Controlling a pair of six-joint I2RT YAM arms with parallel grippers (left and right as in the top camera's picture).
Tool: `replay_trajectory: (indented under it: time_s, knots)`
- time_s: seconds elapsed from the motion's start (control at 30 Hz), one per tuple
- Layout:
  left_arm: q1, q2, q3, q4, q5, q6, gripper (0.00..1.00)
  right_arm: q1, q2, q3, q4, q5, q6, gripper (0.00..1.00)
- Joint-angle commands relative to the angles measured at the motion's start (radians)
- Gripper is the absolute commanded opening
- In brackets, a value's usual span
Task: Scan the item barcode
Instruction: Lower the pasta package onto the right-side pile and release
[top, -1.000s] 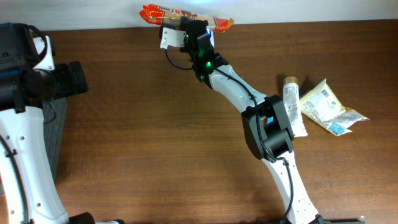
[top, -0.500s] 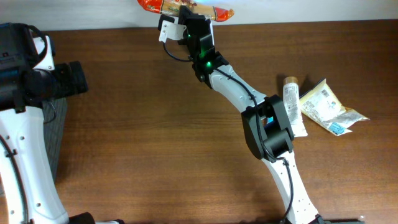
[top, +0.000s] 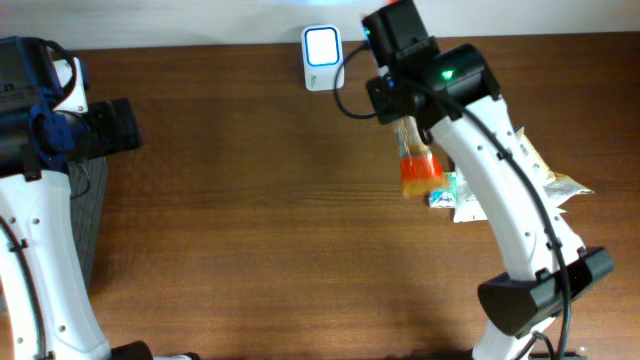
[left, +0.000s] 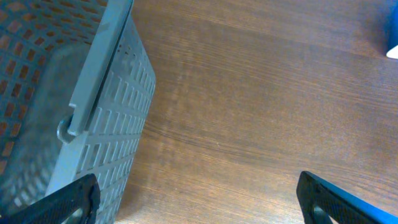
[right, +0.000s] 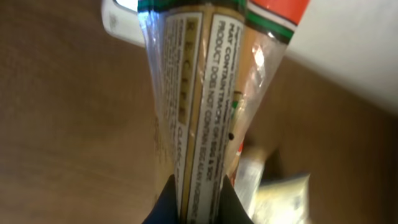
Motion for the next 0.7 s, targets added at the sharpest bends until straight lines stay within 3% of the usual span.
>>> replay_trajectory:
  time_s: [0.0, 0.13, 0.23, 0.27, 0.3, 0.43, 0.6, 0.67]
  knots:
    - [0.004, -0.005, 0.009, 0.002, -0.008, 0.001, 0.99, -0.120, 0.039, -0.049, -0.092, -0.132, 0.174, 0.04]
    - [0.004, -0.005, 0.009, 0.002, -0.008, 0.001, 0.99, -0.351, 0.046, -0.280, -0.068, -0.170, 0.164, 0.04]
    - [0.004, -0.005, 0.009, 0.002, -0.008, 0.001, 0.99, -0.468, 0.046, -0.475, 0.054, -0.188, 0.104, 0.05]
    - [0.004, -0.005, 0.009, 0.002, -0.008, 0.001, 0.99, -0.497, 0.046, -0.504, 0.078, -0.188, 0.105, 0.52]
    - [0.004, -0.005, 0.009, 0.002, -0.008, 0.001, 0.99, -0.522, 0.042, -0.478, 0.087, -0.196, 0.106, 0.65]
    - [0.004, -0.005, 0.009, 0.002, -0.008, 0.001, 0.99, -0.488, -0.041, -0.238, -0.049, -0.425, -0.015, 0.73]
    - [0.004, -0.005, 0.009, 0.002, -0.008, 0.001, 0.99, -0.356, -0.259, -0.159, -0.094, -0.589, -0.049, 0.80]
    - [0.004, -0.005, 0.009, 0.002, -0.008, 0.001, 0.99, -0.274, -0.346, -0.159, -0.126, -0.580, -0.049, 0.93]
